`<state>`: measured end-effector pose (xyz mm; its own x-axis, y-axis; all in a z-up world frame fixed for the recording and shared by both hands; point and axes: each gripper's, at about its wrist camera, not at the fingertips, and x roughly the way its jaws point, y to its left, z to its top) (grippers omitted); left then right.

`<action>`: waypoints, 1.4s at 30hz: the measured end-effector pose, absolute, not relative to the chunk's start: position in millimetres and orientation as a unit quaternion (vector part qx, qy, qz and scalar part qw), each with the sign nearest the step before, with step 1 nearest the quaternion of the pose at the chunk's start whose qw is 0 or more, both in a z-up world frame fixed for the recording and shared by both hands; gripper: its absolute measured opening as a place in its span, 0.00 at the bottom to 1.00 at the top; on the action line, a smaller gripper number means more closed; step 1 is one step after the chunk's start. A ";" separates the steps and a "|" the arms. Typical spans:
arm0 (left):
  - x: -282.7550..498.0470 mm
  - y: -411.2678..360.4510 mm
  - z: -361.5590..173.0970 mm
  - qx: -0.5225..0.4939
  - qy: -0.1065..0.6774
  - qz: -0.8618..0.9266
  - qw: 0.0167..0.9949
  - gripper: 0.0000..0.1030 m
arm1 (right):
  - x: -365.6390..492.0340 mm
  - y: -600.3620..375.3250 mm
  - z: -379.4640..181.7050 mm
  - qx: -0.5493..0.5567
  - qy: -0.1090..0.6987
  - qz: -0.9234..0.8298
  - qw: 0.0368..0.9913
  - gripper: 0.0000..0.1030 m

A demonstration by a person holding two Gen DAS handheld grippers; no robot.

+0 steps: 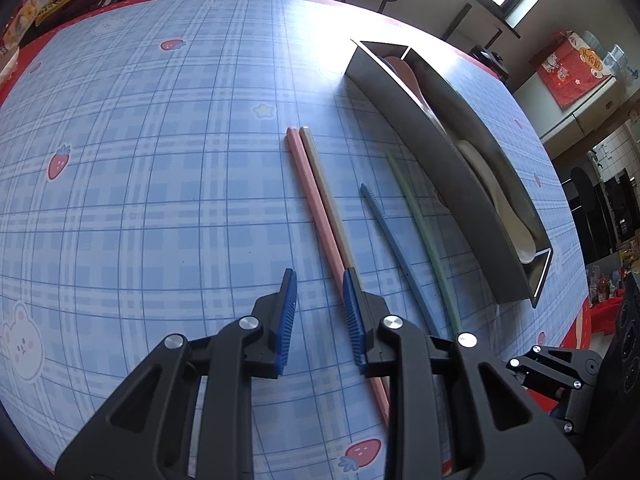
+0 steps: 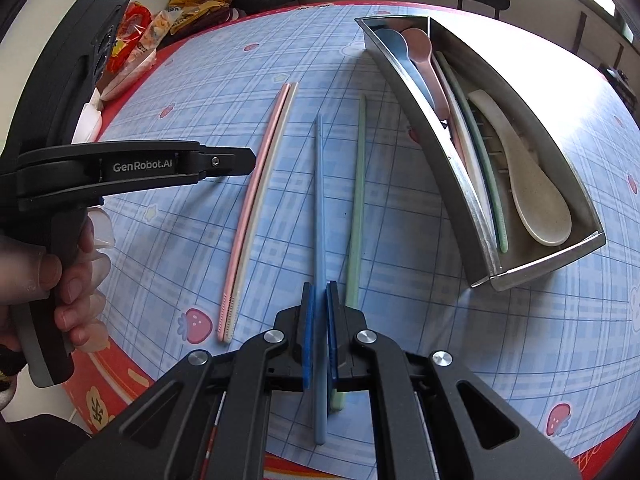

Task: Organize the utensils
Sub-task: 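Close the left tool on the pink chopstick while the right tool grasps the blue chopstick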

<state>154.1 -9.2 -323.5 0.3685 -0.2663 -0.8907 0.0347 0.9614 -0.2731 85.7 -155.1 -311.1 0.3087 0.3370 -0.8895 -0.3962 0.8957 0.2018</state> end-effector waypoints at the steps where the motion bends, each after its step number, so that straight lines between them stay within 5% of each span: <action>1: 155.6 -11.5 -323.6 -0.099 0.554 -0.091 0.821 0.25 | 84.2 -158.8 -310.9 -0.026 0.542 0.227 0.809 0.07; 15: 171.3 -32.8 -324.7 -0.061 0.545 -0.069 0.833 0.21 | 80.8 -164.8 -307.6 -0.023 0.539 0.232 0.809 0.07; 18: 170.7 -36.2 -325.0 -0.049 0.542 -0.066 0.836 0.12 | 80.6 -166.3 -307.3 -0.021 0.539 0.234 0.809 0.07; 42: 118.4 5.9 -330.9 -0.103 0.527 -0.083 0.839 0.12 | 82.1 -166.7 -306.7 -0.019 0.538 0.236 0.809 0.07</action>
